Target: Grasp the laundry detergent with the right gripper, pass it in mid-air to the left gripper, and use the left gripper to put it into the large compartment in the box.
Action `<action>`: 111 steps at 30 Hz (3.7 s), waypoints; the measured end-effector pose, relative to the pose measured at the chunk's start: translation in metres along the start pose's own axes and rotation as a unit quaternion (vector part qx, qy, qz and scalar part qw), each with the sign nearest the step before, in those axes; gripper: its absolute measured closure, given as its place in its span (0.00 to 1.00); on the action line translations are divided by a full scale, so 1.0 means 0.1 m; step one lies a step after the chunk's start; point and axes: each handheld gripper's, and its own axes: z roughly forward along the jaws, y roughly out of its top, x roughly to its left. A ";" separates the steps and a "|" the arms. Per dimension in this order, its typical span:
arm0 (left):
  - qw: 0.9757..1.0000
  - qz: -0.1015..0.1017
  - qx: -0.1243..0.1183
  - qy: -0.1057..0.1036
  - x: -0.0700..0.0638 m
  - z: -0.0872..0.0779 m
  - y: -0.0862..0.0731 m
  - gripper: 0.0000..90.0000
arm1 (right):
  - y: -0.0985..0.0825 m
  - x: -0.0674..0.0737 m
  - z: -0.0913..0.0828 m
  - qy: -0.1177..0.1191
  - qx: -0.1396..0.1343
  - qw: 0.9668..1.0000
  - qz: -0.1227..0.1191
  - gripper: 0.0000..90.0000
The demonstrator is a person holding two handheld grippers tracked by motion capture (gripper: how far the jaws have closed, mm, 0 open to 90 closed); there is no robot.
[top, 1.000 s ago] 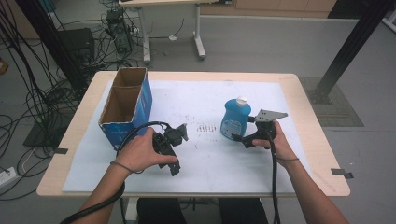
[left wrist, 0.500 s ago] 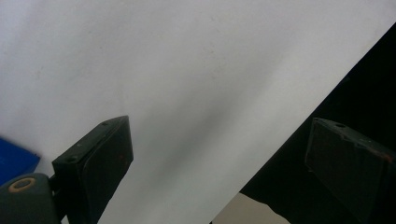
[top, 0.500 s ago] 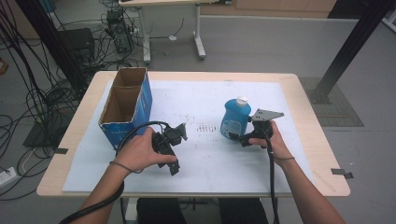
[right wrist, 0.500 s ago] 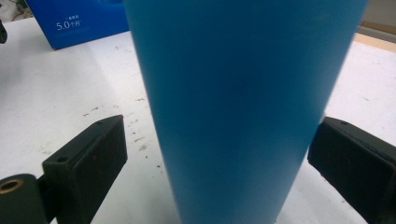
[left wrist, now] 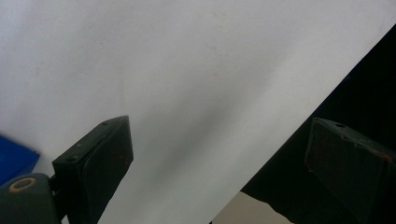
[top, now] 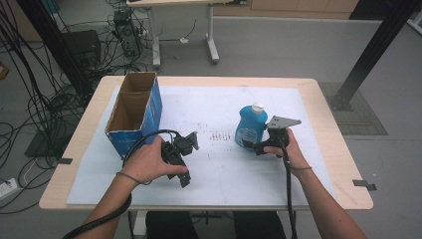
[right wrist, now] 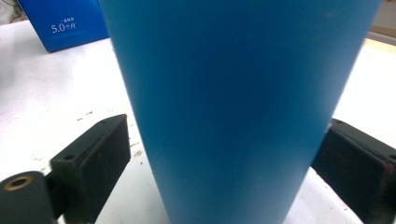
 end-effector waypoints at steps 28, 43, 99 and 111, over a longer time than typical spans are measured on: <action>1.000 0.002 0.000 -0.001 0.00 0.00 0.00 0.09 | -0.08 0.02 0.04 -0.001 -0.023 1.000 0.013 0.37; 1.000 0.001 -0.002 -0.002 -0.01 0.01 -0.01 0.09 | -0.10 0.01 0.04 -0.004 -0.027 1.000 0.009 0.44; 1.000 0.007 -0.004 0.001 -0.05 -0.07 0.01 0.09 | -0.13 0.05 0.04 -0.010 -0.034 0.999 -0.002 0.46; 1.000 0.010 -0.003 0.003 -0.09 -0.09 0.04 0.09 | -0.13 0.05 0.04 -0.009 -0.034 0.999 -0.002 0.46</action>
